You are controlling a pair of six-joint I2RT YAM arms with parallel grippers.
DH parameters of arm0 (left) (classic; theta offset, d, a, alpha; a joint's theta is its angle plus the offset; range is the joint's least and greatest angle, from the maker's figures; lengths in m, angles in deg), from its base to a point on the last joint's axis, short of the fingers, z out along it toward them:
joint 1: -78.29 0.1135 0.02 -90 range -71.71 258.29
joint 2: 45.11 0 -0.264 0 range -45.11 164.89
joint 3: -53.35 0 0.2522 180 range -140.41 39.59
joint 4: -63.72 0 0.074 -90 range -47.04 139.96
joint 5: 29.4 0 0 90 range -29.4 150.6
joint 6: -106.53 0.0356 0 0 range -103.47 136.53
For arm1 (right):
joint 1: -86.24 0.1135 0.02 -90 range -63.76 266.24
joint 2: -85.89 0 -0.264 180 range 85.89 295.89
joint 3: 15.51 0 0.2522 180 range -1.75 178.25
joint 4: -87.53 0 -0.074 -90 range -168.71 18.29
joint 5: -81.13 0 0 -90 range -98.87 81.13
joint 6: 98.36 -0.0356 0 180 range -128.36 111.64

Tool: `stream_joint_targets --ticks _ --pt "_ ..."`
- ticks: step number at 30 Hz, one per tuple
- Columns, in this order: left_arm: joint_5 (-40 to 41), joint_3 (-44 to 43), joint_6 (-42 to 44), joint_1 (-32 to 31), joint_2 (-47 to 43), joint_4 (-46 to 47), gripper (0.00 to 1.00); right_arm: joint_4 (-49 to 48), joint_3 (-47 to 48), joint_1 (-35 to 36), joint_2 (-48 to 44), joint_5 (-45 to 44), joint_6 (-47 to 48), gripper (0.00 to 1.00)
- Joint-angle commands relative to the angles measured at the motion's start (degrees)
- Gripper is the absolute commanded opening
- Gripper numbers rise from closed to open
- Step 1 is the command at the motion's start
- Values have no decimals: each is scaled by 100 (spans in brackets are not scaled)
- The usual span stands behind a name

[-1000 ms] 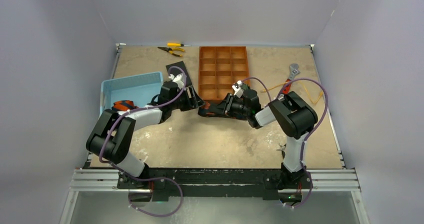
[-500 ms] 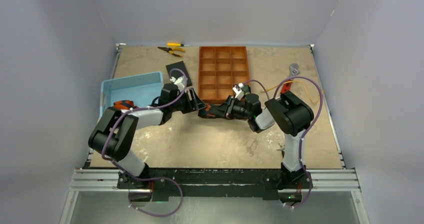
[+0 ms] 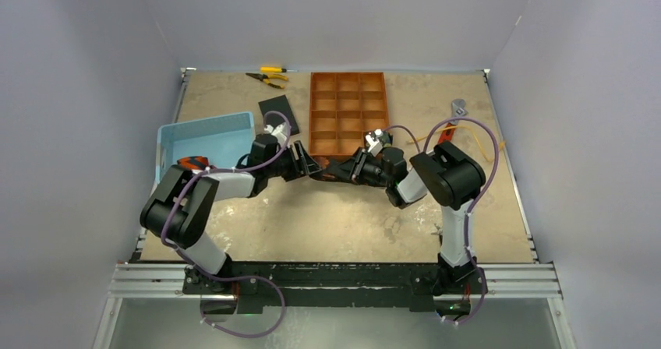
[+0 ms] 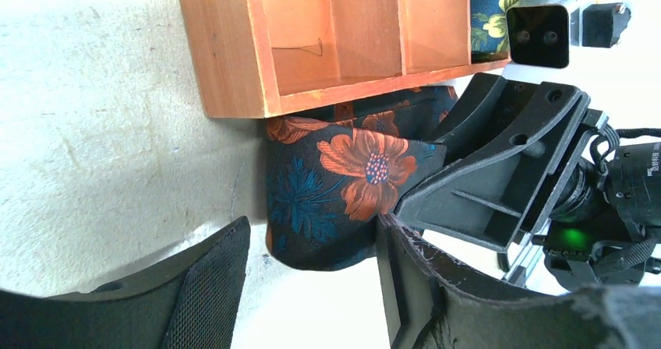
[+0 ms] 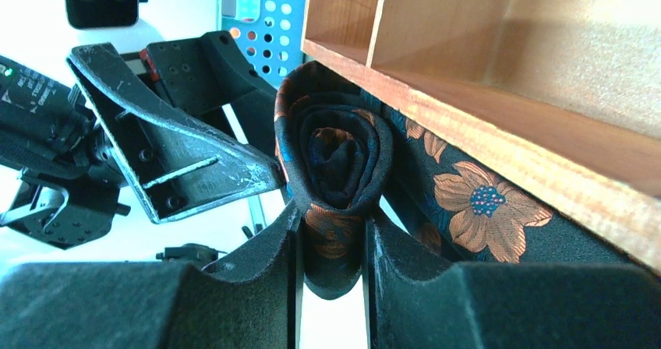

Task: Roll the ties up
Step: Roll the tie at the center of the board.

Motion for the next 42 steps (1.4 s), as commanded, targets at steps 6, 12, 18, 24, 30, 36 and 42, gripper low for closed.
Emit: stream_joint_targets --ticks 6,12,18,24,30,36,42 --pt "715 -140 527 39 -724 -846 58 959 7 -94 -445 -799 114 51" --pt "812 -369 815 40 -852 -1265 58 2511 103 -90 -1100 -1312 778 63" --pt "812 -496 930 39 -892 -1475 58 3422 74 -91 -1798 -1721 1257 64" --pt "800 -597 1004 40 -957 -1494 59 3898 -103 -49 -2596 -1962 1716 63" --pt "93 -649 799 37 -543 -1120 69 3854 252 194 -2377 -1597 1952 44" --pt "-36 -607 574 44 -365 -959 84 4381 720 588 -2391 -2142 2210 36" --pt "-60 -595 507 57 -250 -795 84 4758 826 849 -2953 -2799 2465 33"
